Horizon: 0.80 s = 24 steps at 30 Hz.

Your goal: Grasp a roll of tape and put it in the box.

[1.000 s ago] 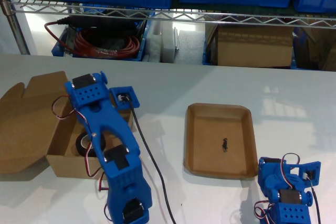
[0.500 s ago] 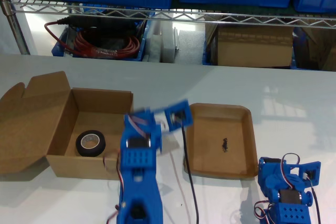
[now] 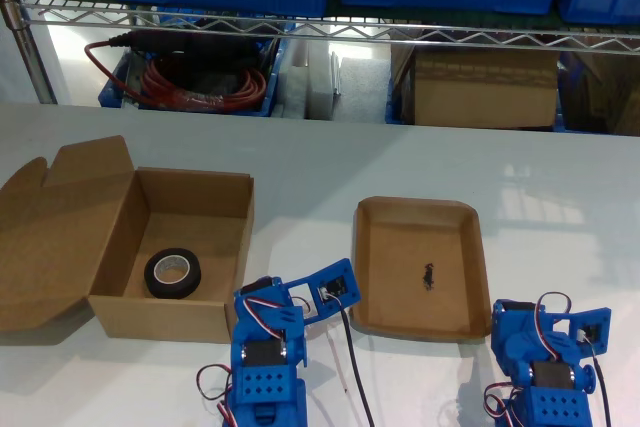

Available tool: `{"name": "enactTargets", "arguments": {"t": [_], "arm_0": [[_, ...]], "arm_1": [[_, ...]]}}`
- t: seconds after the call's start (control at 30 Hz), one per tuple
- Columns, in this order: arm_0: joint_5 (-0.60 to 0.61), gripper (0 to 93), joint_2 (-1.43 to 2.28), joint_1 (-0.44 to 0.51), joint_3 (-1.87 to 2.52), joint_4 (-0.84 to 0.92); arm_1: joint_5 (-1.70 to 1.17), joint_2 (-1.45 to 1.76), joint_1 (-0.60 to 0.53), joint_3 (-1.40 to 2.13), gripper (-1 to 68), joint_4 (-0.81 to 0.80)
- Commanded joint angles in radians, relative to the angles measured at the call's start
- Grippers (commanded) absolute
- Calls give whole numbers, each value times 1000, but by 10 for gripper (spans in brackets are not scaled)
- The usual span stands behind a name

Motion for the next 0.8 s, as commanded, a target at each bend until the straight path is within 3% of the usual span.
{"name": "enactTargets", "arguments": {"t": [0.0, 0.77], "arm_0": [[20, 0, 66, -9, 43, 15], [67, -1, 104, 2, 61, 57]], "arm_1": [[3, 6, -3, 14, 3, -5], [3, 6, -3, 14, 3, -5]]}}
